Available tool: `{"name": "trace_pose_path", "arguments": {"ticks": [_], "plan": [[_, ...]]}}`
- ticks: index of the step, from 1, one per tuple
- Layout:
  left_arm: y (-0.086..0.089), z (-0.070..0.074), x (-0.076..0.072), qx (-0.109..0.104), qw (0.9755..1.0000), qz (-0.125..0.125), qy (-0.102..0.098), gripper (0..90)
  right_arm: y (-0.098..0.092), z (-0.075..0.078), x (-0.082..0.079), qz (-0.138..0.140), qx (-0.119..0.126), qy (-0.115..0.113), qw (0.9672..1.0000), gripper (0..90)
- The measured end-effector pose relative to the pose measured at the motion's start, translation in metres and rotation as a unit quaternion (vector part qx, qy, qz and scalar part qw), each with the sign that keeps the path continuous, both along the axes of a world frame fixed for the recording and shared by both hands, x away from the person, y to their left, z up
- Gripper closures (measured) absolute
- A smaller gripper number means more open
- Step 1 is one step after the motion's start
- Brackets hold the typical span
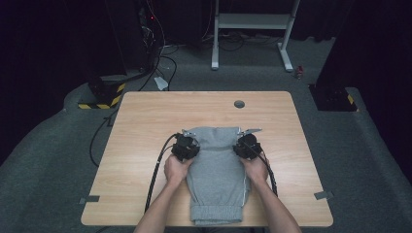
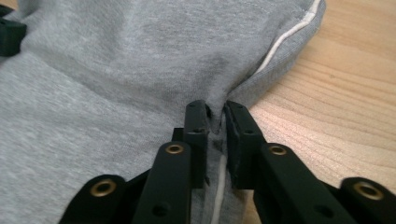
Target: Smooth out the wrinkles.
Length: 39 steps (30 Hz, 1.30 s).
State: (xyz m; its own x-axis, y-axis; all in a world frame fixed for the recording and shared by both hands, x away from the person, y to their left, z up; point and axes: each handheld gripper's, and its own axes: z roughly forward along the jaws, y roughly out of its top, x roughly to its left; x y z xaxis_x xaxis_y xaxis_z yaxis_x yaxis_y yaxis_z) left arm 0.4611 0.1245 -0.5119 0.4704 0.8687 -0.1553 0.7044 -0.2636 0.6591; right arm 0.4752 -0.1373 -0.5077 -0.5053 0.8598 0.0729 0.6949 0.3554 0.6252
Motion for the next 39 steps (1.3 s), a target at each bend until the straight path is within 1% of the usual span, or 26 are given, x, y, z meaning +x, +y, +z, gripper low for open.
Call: {"name": "trace_pose_path", "arguments": {"ticks": [1, 3, 4, 6, 8, 11, 13, 15, 16, 18, 19, 20, 21, 22, 23, 24, 26, 29, 30, 31, 32, 34, 35, 37, 39], "plan": [[0.003, 0.0, 0.001, -0.011, 0.9999, 0.0, 0.008, 81.9, -0.001, 0.0, 0.0, -0.002, 0.005, 0.004, 1.0, 81.2], [0.007, 0.0, 0.002, -0.019, 0.9997, -0.004, 0.017, 82.4, -0.004, 0.0, 0.001, -0.001, 0.015, 0.008, 0.9998, 82.1], [0.009, 0.001, 0.002, -0.019, 0.9997, -0.008, 0.016, 82.6, -0.005, 0.001, 0.001, -0.001, 0.018, 0.01, 0.9998, 82.4], [0.012, 0.003, 0.001, -0.031, 0.9993, -0.012, 0.019, 82.9, -0.007, 0.004, 0.0, 0.002, 0.028, 0.007, 0.9996, 82.7], [0.015, 0.007, 0.0, -0.044, 0.9988, -0.016, 0.017, 83.0, -0.01, 0.009, -0.003, 0.003, 0.041, 0.007, 0.9991, 83.0], [0.021, 0.015, -0.003, -0.068, 0.9975, -0.02, 0.01, 83.2, -0.014, 0.017, -0.006, 0.016, 0.051, -0.007, 0.9986, 83.2], [0.023, 0.02, -0.005, -0.077, 0.9967, -0.024, 0.007, 83.3, -0.016, 0.023, -0.009, 0.018, 0.065, -0.01, 0.9977, 83.3], [0.025, 0.026, -0.008, -0.085, 0.996, -0.027, 0.003, 83.3, -0.018, 0.029, -0.012, 0.024, 0.07, -0.013, 0.9972, 83.5], [0.028, 0.03, -0.01, -0.093, 0.9952, -0.029, 0.002, 83.3, -0.019, 0.033, -0.013, 0.03, 0.073, -0.018, 0.9968, 83.6], [0.03, 0.034, -0.012, -0.104, 0.9942, -0.029, 0.0, 83.4, -0.02, 0.04, -0.017, 0.033, 0.082, -0.022, 0.9958, 83.7], [0.032, 0.038, -0.012, -0.103, 0.9941, -0.033, 0.002, 83.4, -0.021, 0.044, -0.019, 0.036, 0.086, -0.025, 0.9953, 83.8], [0.032, 0.041, -0.012, -0.097, 0.9946, -0.037, 0.0, 83.4, -0.021, 0.047, -0.02, 0.041, 0.089, -0.029, 0.9948, 83.9], [0.032, 0.046, -0.012, -0.096, 0.9946, -0.04, -0.002, 83.4, -0.022, 0.051, -0.021, 0.041, 0.092, -0.029, 0.9945, 83.9], [0.032, 0.051, -0.013, -0.102, 0.9938, -0.042, -0.007, 83.4, -0.023, 0.055, -0.022, 0.042, 0.093, -0.028, 0.9944, 84.0], [0.032, 0.055, -0.013, -0.11, 0.993, -0.042, -0.009, 83.4, -0.024, 0.058, -0.023, 0.045, 0.096, -0.035, 0.9937, 84.0], [0.032, 0.06, -0.013, -0.108, 0.9931, -0.044, -0.013, 83.4, -0.024, 0.062, -0.023, 0.043, 0.101, -0.035, 0.9934, 84.1], [0.031, 0.068, -0.01, -0.104, 0.9933, -0.048, -0.017, 83.4, -0.025, 0.071, -0.022, 0.044, 0.1, -0.038, 0.9932, 84.1], [0.033, 0.081, 0.003, -0.106, 0.9933, -0.042, -0.018, 83.4, -0.026, 0.086, -0.012, 0.039, 0.1, -0.043, 0.9933, 84.2], [0.033, 0.089, 0.011, -0.107, 0.9935, -0.035, -0.018, 83.4, -0.025, 0.091, -0.006, 0.037, 0.097, -0.046, 0.9936, 84.2], [0.034, 0.096, 0.016, -0.102, 0.9939, -0.035, -0.023, 83.4, -0.023, 0.1, 0.003, 0.033, 0.09, -0.05, 0.9942, 84.3], [0.034, 0.107, 0.022, -0.098, 0.994, -0.035, -0.033, 83.4, -0.022, 0.106, 0.008, 0.031, 0.084, -0.059, 0.9942, 84.3], [0.034, 0.128, 0.031, -0.104, 0.9928, -0.03, -0.053, 83.4, -0.018, 0.126, 0.02, 0.027, 0.077, -0.079, 0.9936, 84.3], [0.034, 0.137, 0.033, -0.107, 0.9921, -0.026, -0.06, 83.4, -0.017, 0.135, 0.025, 0.026, 0.078, -0.087, 0.9928, 84.3], [0.033, 0.147, 0.03, -0.109, 0.9909, -0.028, -0.074, 83.4, -0.014, 0.15, 0.026, 0.023, 0.08, -0.104, 0.991, 84.3], [0.031, 0.149, 0.022, -0.107, 0.9901, -0.038, -0.083, 83.4, -0.015, 0.156, 0.021, 0.027, 0.091, -0.121, 0.988, 84.3]]}}
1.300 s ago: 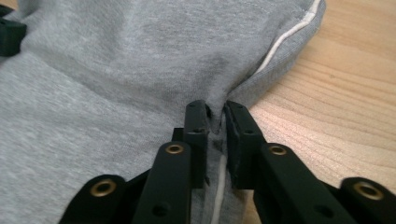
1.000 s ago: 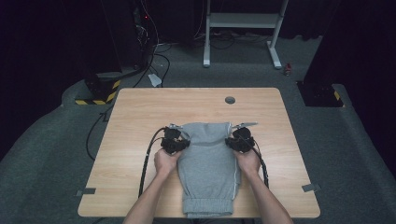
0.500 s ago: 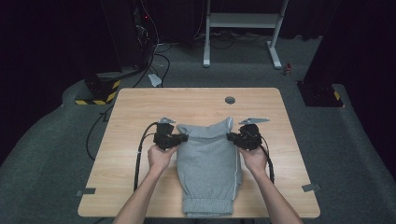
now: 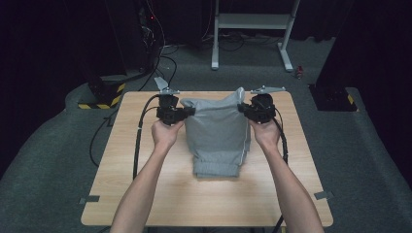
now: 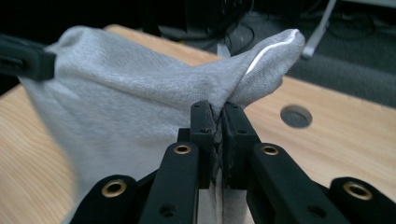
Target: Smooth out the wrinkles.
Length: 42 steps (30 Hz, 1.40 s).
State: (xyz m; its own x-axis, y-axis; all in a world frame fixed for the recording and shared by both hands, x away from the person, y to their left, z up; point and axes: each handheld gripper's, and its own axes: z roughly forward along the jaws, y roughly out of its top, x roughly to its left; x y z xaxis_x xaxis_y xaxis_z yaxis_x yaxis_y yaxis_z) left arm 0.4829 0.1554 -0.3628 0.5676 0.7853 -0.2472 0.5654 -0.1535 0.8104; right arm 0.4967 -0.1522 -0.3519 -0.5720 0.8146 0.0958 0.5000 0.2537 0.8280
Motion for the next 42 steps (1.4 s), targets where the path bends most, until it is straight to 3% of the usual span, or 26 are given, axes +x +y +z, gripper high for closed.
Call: {"name": "trace_pose_path", "arguments": {"ticks": [5, 11, 24, 30, 42], "plan": [[0.001, -0.018, -0.016, 0.009, 0.9998, -0.017, 0.003, 83.3, -0.004, -0.017, -0.021, 0.016, -0.004, -0.011, 0.9998, 84.2], [0.002, -0.038, -0.023, 0.018, 0.9993, -0.022, 0.023, 83.3, -0.006, -0.042, -0.034, 0.026, -0.003, -0.001, 0.9997, 84.2], [0.004, -0.046, -0.037, 0.04, 0.9984, -0.039, 0.013, 83.1, -0.007, -0.055, -0.064, 0.038, 0.008, -0.004, 0.9992, 84.0], [0.006, -0.052, -0.043, 0.039, 0.9981, -0.045, 0.014, 83.0, -0.007, -0.064, -0.077, 0.042, 0.014, -0.001, 0.999, 84.0], [0.006, -0.059, -0.055, 0.049, 0.9973, -0.053, 0.009, 82.9, -0.008, -0.073, -0.091, 0.049, 0.005, 0.002, 0.9988, 83.9]]}}
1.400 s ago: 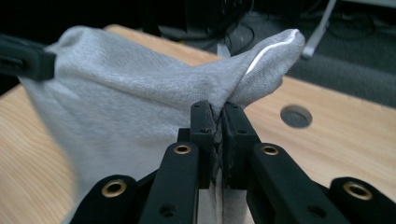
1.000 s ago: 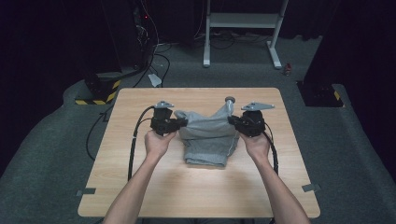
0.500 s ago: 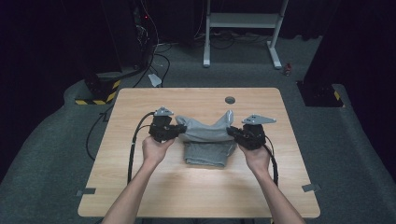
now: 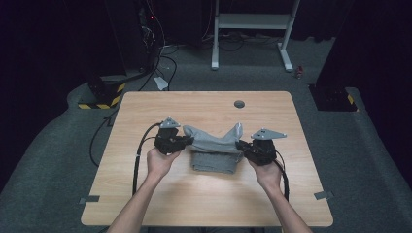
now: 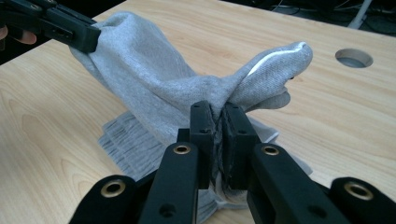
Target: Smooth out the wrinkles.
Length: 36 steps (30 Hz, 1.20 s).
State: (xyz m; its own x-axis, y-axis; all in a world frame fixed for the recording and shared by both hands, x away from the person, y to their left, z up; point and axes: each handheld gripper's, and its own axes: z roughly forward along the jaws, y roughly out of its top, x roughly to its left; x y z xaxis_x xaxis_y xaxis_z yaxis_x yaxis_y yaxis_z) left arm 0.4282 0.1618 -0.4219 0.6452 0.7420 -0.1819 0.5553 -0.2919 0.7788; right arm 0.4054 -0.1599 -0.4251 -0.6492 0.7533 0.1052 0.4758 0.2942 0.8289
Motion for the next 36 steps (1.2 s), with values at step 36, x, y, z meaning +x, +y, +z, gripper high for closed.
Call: {"name": "trace_pose_path", "arguments": {"ticks": [36], "plan": [[0.0, -0.035, -0.042, 0.031, 0.999, -0.031, 0.006, 82.2, -0.001, -0.044, -0.041, 0.025, -0.038, 0.015, 0.9988, 83.2]]}}
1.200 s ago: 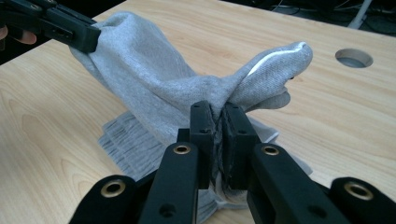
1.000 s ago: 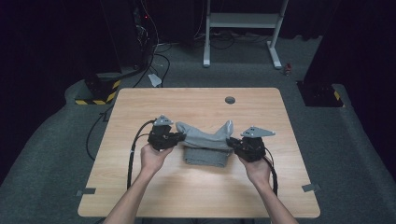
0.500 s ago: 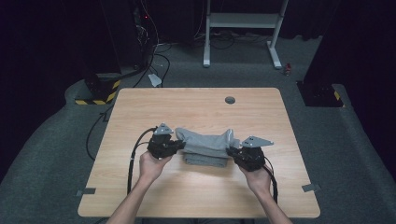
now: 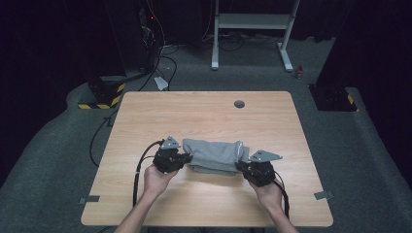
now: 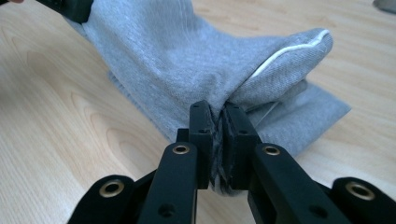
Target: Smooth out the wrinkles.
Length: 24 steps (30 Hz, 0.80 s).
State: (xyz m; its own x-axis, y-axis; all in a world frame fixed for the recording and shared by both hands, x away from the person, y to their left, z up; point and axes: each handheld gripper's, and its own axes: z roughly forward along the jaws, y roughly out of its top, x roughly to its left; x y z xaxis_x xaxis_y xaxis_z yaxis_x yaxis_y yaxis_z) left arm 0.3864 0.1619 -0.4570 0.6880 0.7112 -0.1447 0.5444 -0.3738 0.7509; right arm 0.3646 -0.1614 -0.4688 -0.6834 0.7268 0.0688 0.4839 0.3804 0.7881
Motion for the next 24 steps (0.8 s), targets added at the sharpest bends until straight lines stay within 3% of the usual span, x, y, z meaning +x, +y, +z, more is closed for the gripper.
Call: {"name": "trace_pose_path", "arguments": {"ticks": [6, 24], "plan": [[-0.003, -0.008, -0.007, 0.015, 0.9998, -0.01, 0.005, 82.2, 0.0, -0.013, -0.005, 0.001, -0.008, 0.013, 0.9999, 83.1], [-0.012, -0.033, -0.023, 0.047, 0.9985, -0.021, 0.015, 81.8, 0.0, -0.035, -0.014, 0.006, -0.047, 0.026, 0.9985, 82.5]]}}
